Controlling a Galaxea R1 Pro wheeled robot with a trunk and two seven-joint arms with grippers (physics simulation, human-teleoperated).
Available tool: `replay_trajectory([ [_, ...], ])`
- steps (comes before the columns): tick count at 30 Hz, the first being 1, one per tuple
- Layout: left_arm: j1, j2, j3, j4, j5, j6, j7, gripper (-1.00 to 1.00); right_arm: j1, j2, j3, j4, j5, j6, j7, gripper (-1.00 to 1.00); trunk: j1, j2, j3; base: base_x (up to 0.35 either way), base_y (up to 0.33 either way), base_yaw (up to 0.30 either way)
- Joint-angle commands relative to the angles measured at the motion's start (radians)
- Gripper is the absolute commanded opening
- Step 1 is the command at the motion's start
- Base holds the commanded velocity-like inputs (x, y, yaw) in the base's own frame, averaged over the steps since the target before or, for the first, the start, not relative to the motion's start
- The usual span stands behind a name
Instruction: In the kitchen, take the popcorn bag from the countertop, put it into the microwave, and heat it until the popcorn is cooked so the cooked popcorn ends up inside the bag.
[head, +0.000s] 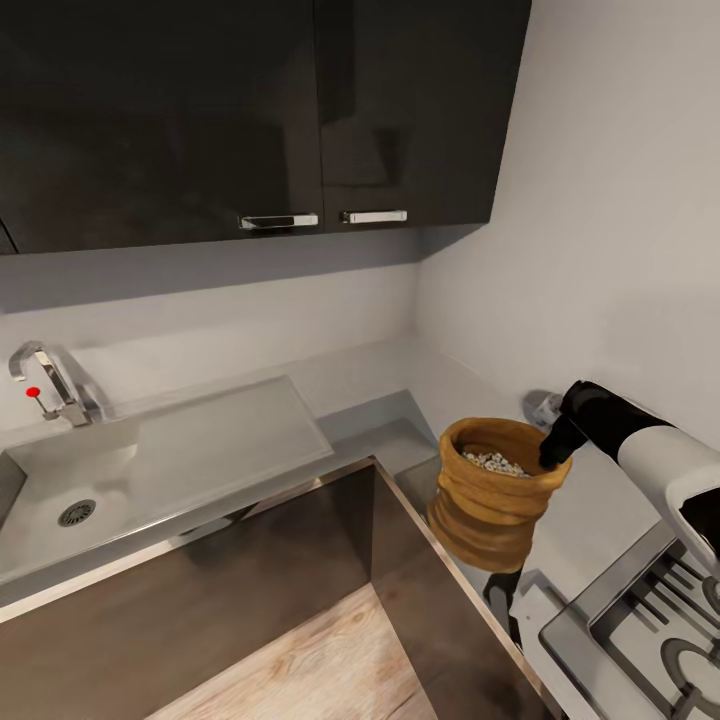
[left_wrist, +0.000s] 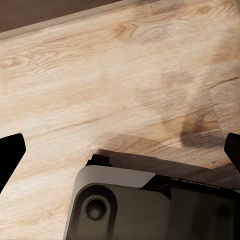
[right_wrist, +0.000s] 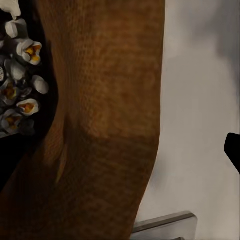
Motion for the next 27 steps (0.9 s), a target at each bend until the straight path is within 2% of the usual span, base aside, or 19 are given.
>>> replay_trajectory([
  [1,-0.001,-0.001,0.001,0.000,0.002,-0.003,0.001,1.00,0.022,-0.001,-0.002,-0.003,0.012,0.001,0.009,1.00,0.001,-0.001,-0.002,0.000,0.000,0.000],
  [2,-0.001,0.000,0.001,0.000,0.002,-0.003,0.001,1.00,0.022,0.000,-0.002,-0.003,0.012,0.001,0.009,-1.00,0.001,-0.001,-0.002,0.000,0.000,0.000],
  [22,0.000,0.000,0.001,0.000,0.001,-0.003,0.001,1.00,0.022,0.003,-0.003,-0.003,0.012,0.002,0.008,-1.00,0.001,-0.001,-0.002,0.000,0.000,0.000],
  [27,0.000,0.000,0.001,0.000,0.001,-0.003,0.001,1.00,0.011,0.008,-0.006,-0.007,0.012,0.023,0.023,-1.00,0.001,-0.001,-0.002,0.000,0.000,0.000],
])
